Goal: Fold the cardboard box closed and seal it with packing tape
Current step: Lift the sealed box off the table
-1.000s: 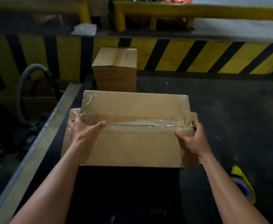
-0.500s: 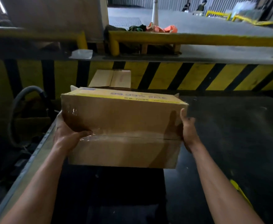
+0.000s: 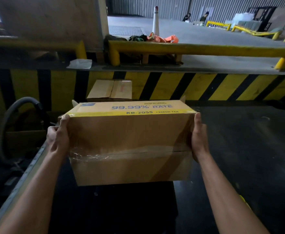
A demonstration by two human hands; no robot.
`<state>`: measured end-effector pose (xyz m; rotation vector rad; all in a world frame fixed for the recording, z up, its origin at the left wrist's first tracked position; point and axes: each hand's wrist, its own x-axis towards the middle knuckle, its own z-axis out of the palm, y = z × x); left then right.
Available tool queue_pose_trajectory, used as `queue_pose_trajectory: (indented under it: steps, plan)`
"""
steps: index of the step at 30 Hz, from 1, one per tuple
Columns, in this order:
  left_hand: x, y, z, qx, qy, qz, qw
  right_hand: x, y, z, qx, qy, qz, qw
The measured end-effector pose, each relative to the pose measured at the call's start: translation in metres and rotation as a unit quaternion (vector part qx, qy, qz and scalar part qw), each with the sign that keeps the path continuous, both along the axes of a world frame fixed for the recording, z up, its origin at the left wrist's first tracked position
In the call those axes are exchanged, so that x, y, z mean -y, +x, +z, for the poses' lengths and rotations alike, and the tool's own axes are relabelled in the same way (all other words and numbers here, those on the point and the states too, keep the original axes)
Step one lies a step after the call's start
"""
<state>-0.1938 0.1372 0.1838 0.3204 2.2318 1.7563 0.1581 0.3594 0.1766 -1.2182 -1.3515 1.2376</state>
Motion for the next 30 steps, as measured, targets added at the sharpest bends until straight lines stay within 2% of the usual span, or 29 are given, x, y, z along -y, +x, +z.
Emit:
queue_pose_trajectory:
  steps: [5, 10, 16, 21, 25, 30]
  plan:
    - [0.010, -0.008, -0.016, 0.058, 0.059, -0.035, 0.996, -0.017, 0.002, 0.006, -0.025, -0.006, 0.013, 1.000]
    - [0.017, 0.004, -0.012, 0.037, 0.107, -0.069, 0.991, -0.008, 0.015, 0.010, -0.024, -0.026, 0.072, 0.997]
    - [0.024, -0.004, -0.018, 0.013, -0.010, -0.094, 0.995, -0.006, 0.022, -0.010, 0.048, -0.002, 0.112, 0.993]
    - [0.035, -0.010, -0.033, 0.002, -0.104, -0.181, 0.978, -0.013, 0.026, -0.020, 0.074, -0.030, 0.226, 0.971]
    - [0.039, -0.012, -0.040, -0.005, -0.152, -0.225, 0.962, -0.005, 0.026, -0.039, 0.114, 0.002, 0.206, 0.972]
    - [0.032, -0.004, -0.038, -0.057, -0.137, -0.249, 0.957, 0.000, 0.024, -0.044, 0.134, 0.018, 0.168, 0.976]
